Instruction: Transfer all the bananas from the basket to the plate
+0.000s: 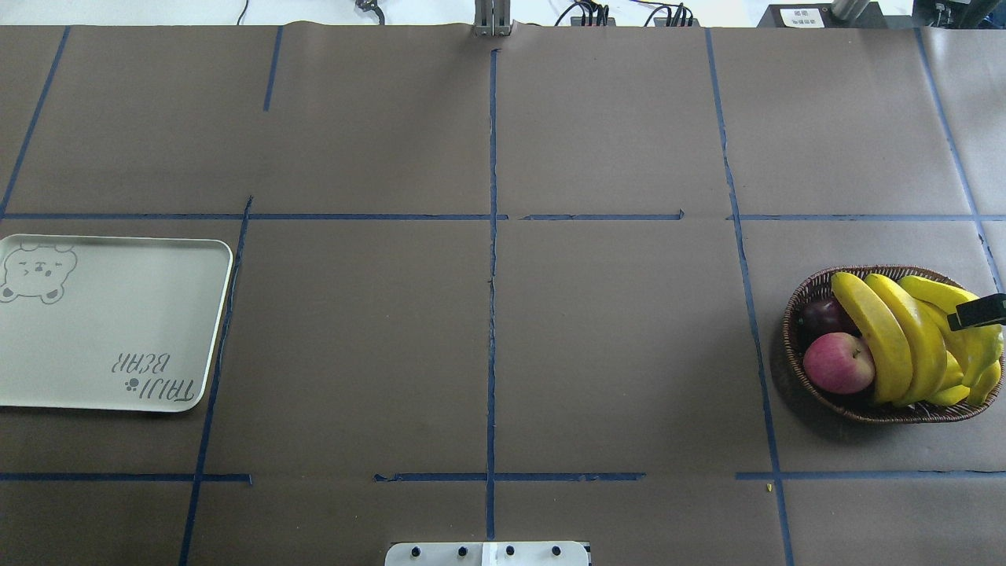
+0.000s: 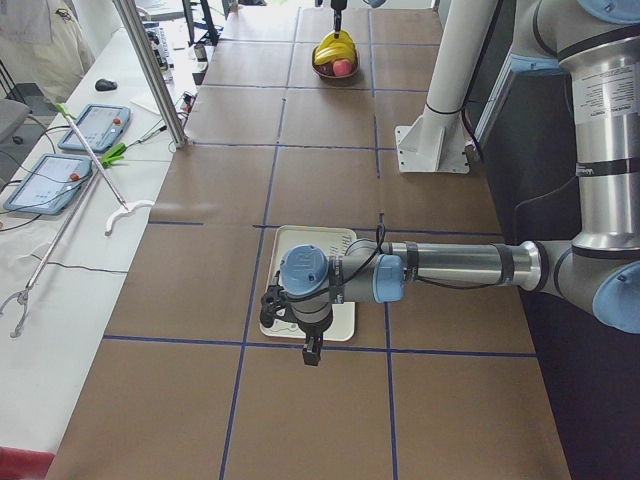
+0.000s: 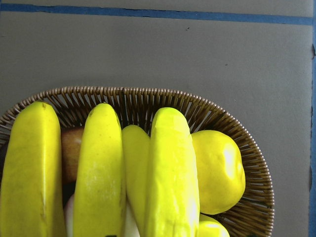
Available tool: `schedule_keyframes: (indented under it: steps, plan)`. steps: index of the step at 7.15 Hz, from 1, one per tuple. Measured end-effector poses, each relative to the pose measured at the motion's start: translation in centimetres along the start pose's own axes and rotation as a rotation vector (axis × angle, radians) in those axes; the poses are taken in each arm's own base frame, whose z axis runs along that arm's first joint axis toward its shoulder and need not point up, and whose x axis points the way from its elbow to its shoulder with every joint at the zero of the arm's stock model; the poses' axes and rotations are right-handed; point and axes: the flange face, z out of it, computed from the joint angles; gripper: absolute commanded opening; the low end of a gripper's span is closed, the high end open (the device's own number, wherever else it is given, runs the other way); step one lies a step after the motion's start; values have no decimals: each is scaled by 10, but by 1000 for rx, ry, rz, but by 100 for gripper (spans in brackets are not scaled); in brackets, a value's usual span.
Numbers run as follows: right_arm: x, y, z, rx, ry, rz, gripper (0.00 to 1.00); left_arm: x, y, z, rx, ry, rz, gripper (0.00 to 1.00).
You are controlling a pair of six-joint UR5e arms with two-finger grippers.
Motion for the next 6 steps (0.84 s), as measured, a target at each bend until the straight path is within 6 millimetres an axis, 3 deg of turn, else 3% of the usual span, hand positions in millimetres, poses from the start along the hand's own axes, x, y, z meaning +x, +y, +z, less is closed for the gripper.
schedule_keyframes:
  steps: [3, 6]
  plan:
    - [-1, -6, 10, -9, 2, 1, 72, 0, 0, 0, -1, 0, -1, 100]
    - [-5, -9, 11, -10, -2, -6, 71, -1, 0, 0, 0, -2, -2, 100]
